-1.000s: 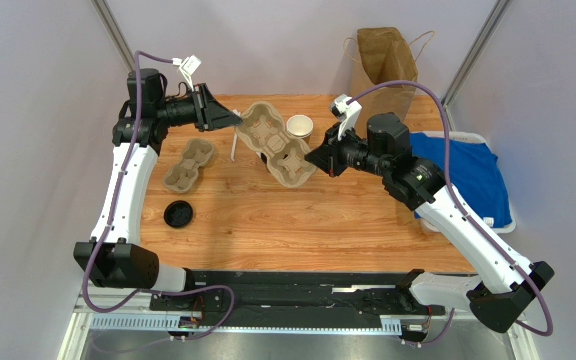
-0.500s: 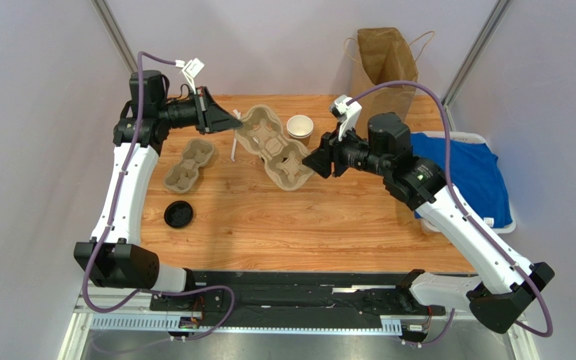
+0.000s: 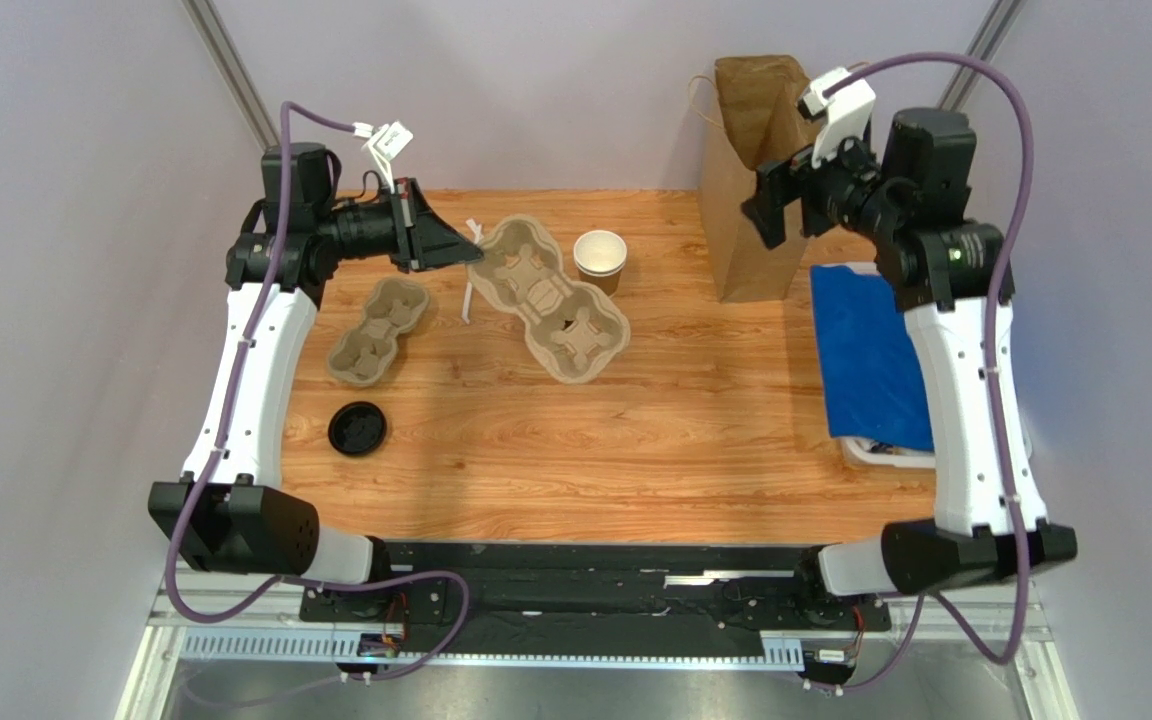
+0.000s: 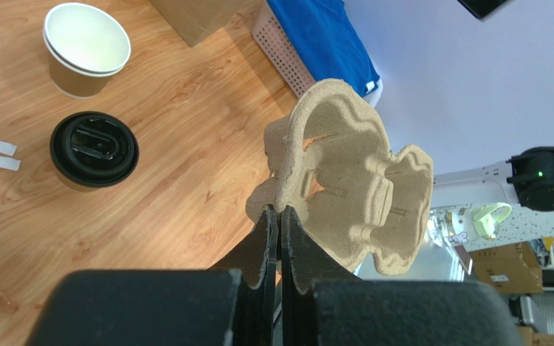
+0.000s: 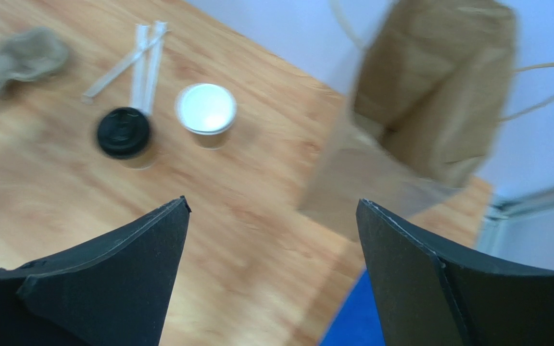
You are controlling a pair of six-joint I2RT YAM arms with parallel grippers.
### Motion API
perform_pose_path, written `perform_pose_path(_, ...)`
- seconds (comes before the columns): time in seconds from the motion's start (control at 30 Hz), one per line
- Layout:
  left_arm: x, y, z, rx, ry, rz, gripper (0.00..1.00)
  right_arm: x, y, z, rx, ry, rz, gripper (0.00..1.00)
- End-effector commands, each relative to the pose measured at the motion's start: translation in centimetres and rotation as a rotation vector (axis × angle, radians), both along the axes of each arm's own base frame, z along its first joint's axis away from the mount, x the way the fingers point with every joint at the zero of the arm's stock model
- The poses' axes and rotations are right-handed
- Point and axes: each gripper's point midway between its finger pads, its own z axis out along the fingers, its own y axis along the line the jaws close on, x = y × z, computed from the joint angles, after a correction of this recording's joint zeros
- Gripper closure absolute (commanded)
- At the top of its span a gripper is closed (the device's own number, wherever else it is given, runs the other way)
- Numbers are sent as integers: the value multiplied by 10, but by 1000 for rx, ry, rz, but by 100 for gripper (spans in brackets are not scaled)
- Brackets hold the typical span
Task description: Pack the takeout coffee
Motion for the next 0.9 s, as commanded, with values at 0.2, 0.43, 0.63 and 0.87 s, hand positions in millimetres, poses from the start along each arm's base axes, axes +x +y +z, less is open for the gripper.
perform_pose_path(0.2, -7, 1, 4, 27, -68, -16, 100, 88, -54, -42, -500, -47, 59, 8)
perform_pose_path(0.43, -10, 2, -1, 45, -74, -16, 100, 132, -63, -68, -661, -87, 105, 22)
perform_pose_path(0.63, -13, 3, 1, 47, -87, -18, 100, 132, -57, -79, -734, -65, 193, 81)
perform_pose_path(0.87, -7, 8, 20, 53, -144, 10, 100, 80, -21, -55, -688, -100, 318, 100)
